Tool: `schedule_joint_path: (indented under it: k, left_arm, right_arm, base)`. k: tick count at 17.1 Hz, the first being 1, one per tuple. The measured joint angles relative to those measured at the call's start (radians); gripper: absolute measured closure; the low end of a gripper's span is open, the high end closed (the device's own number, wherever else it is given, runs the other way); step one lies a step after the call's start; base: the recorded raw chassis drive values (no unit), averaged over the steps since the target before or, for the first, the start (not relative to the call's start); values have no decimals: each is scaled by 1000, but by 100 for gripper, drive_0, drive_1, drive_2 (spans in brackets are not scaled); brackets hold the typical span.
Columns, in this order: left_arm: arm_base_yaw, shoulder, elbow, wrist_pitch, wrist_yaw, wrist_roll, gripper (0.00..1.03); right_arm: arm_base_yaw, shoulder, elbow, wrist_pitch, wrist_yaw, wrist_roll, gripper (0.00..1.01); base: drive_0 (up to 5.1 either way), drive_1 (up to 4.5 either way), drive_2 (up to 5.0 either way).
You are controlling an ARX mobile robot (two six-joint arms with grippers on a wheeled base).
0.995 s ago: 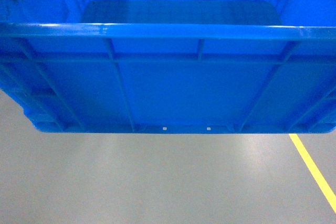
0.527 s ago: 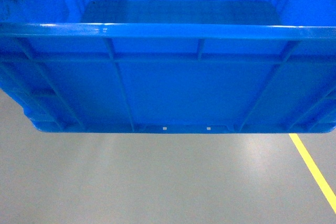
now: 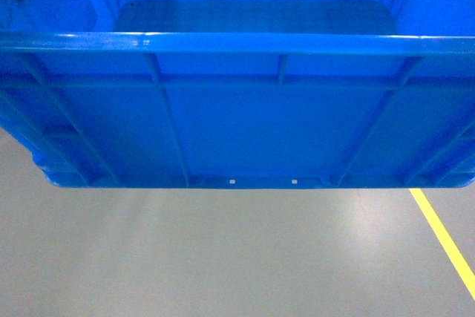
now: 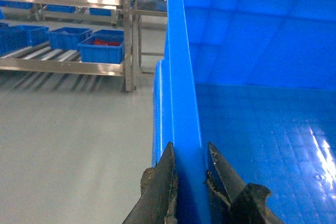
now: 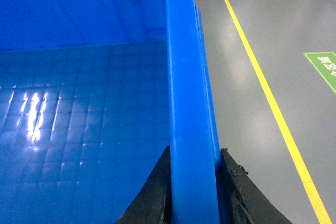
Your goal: Place box next to blue box on left shelf
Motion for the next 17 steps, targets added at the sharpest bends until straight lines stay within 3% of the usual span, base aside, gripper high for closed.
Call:
schedule_joint_path:
  k: [17]
  left_arm:
    - [0,0,0,0,0,0,93]
  right_arm:
    - [0,0,0,2,1,-1,85]
  base:
    - [-2,425,-429]
